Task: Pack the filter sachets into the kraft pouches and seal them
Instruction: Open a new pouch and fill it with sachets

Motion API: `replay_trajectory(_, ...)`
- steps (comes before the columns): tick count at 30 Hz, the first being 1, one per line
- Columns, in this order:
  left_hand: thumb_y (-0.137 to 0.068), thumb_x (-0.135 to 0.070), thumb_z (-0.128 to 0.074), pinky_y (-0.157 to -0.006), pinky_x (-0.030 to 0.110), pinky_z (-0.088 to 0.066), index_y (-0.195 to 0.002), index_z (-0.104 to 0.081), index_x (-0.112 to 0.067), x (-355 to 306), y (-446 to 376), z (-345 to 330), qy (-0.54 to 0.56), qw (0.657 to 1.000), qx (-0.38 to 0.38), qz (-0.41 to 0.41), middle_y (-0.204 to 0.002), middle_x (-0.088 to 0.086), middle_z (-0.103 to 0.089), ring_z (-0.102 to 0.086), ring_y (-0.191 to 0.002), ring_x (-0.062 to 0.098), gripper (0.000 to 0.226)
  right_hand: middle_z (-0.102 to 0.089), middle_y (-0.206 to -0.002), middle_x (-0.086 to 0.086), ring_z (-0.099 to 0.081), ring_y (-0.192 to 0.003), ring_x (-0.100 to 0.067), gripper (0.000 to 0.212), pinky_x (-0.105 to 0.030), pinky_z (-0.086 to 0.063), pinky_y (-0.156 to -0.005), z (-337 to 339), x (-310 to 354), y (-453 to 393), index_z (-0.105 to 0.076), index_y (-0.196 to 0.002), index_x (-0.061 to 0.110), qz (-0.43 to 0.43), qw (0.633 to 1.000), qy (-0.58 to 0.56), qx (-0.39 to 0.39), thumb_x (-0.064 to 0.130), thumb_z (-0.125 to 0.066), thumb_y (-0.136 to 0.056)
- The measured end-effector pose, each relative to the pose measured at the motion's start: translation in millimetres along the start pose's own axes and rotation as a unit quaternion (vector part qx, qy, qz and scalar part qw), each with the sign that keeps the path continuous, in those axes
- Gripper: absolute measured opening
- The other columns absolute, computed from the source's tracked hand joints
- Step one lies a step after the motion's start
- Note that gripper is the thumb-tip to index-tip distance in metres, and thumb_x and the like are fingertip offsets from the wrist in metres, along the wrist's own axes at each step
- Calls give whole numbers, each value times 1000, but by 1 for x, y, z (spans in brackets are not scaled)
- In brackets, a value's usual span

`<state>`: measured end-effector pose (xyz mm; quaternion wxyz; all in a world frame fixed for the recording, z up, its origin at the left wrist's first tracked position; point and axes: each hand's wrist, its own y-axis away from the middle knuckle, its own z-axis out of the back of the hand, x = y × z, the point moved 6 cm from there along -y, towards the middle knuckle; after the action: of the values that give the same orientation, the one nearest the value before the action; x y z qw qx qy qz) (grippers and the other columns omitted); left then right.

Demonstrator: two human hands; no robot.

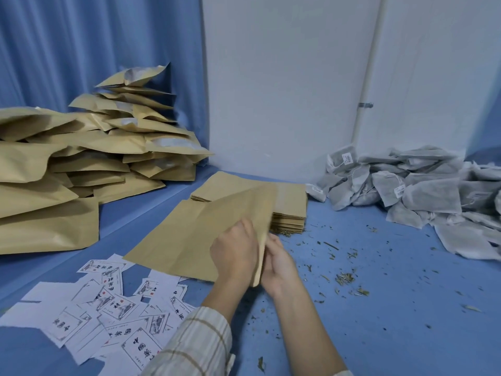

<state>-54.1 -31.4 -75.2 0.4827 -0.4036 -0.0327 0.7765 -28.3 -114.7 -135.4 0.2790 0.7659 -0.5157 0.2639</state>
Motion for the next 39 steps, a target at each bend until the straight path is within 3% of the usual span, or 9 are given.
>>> replay_trajectory(2,-101,-26,-35,-60,31,-38,-72,-56,-10,-2,-2,-2,-35,999,36,-21,-83,16,-68,-64,-78,33,40,-67,-68,-4,-65,-62,-13,7,-25,-51,-54,5,7,-2,-57,-86,10,29,999,23,-16,14,-59,-91)
replay_trajectory(7,-85,-65,-48,-64,31,-42,-79,-63,-10,2,-2,-9,35,994,99,25,-80,7,-67,-61,-82,26,57,-63,-70,-4,-54,-64,-14,20,-24,-41,-56,5,19,-3,-63,-72,15,119,956,259,-71,10,-54,-89)
replay_trajectory(11,-93,-48,-46,-73,35,-50,-94,-59,-8,-5,-4,-10,9,995,97,-13,-90,12,-68,-62,-89,31,42,-55,-50,12,-48,-55,-8,20,-19,-35,-51,6,25,-1,-55,-68,19,171,908,366,-110,17,-54,-88)
replay_trajectory(14,-99,-42,-38,-69,34,-47,-98,-59,-9,-11,0,-15,-6,993,100,-65,-89,15,-68,-62,-87,34,39,-56,-59,7,-49,-55,-6,21,-10,-35,-45,7,30,2,-50,-72,20,220,860,438,-143,26,-52,-93)
replay_trajectory(21,-101,-29,-35,-61,31,-35,-98,-58,-4,-7,-2,-24,-50,990,84,-102,-91,17,-67,-62,-85,33,34,-52,-58,13,-49,-57,-1,16,-6,-36,-48,10,30,0,-52,-77,22,231,850,445,-163,29,-54,-92)
replay_trajectory(27,-102,-27,-32,-65,32,-35,-100,-54,-1,6,2,-32,-50,988,113,-92,-96,20,-66,-60,-90,36,35,-43,-52,6,-38,-51,-6,41,-13,-34,-50,6,25,2,-41,-55,19,262,776,551,-163,17,-43,-96)
replay_trajectory(31,-101,-27,-36,-66,34,-38,-96,-55,1,16,6,-33,-8,992,108,-61,-93,23,-64,-59,-87,37,34,-44,-53,4,-38,-52,-7,36,-15,-32,-48,13,14,1,-47,-58,13,242,795,524,-187,11,-43,-94)
replay_trajectory(34,-101,-25,-38,-65,35,-38,-99,-57,3,22,4,-27,41,997,64,-20,-92,25,-64,-60,-85,38,34,-37,-52,3,-32,-50,-9,40,-20,-23,-45,28,16,-4,-38,-54,15,201,805,504,-240,11,-42,-94)
replay_trajectory(39,-102,-28,-31,-61,34,-37,-101,-53,-4,10,3,-21,-50,994,55,-77,-91,19,-67,-63,-85,35,33,-44,-56,11,-42,-55,-7,25,-15,-29,-46,10,22,0,-47,-71,22,258,786,534,-174,17,-45,-95)
